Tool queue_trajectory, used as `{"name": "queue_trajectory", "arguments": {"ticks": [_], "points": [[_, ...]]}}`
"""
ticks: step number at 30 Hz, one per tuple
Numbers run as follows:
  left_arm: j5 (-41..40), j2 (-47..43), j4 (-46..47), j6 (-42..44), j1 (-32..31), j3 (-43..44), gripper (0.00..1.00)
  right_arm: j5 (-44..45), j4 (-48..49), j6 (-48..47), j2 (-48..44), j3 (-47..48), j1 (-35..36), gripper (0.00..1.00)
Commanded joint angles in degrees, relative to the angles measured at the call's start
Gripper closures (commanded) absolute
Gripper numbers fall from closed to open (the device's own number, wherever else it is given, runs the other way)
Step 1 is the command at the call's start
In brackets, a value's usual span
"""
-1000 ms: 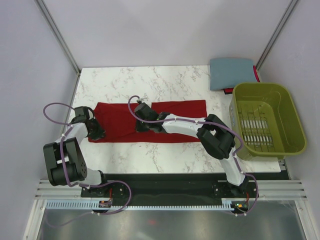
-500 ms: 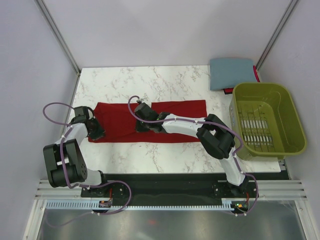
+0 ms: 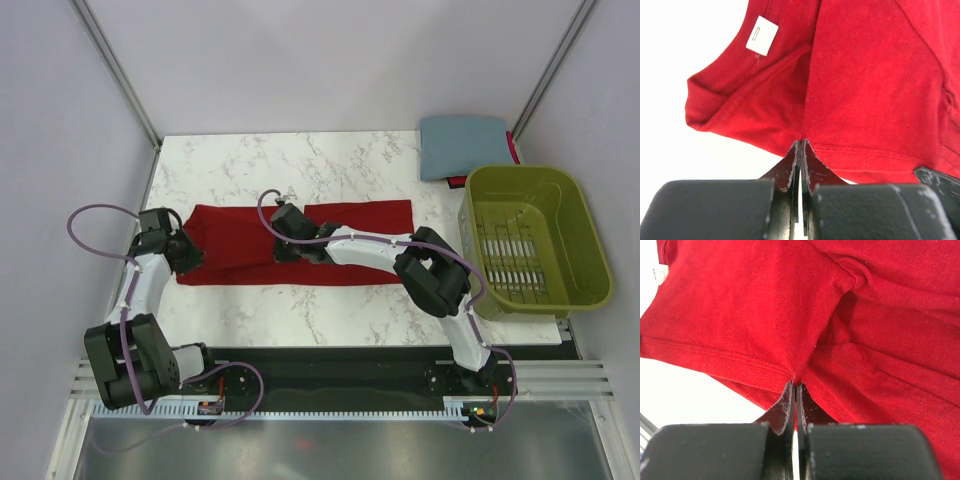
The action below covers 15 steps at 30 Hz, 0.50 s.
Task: Fold and stack the t-shirts
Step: Fold the tshirt
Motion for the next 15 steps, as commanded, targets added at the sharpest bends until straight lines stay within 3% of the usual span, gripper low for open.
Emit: {"name": "queue_trajectory", "arguments": {"ticks": [1,15], "points": [[-0.84,-4.68,-3.01,-5.8,-0.15,0.39,0.98,0.36,1.06,-0.56,-2.46,0.09,-0.32,1.0],[1.45,-13.74,-5.65,-14.68,-4.37,-4.88,0.98,-0.16,1.14,-0.73,-3.87,-1.58,-1.72,1.0]]}}
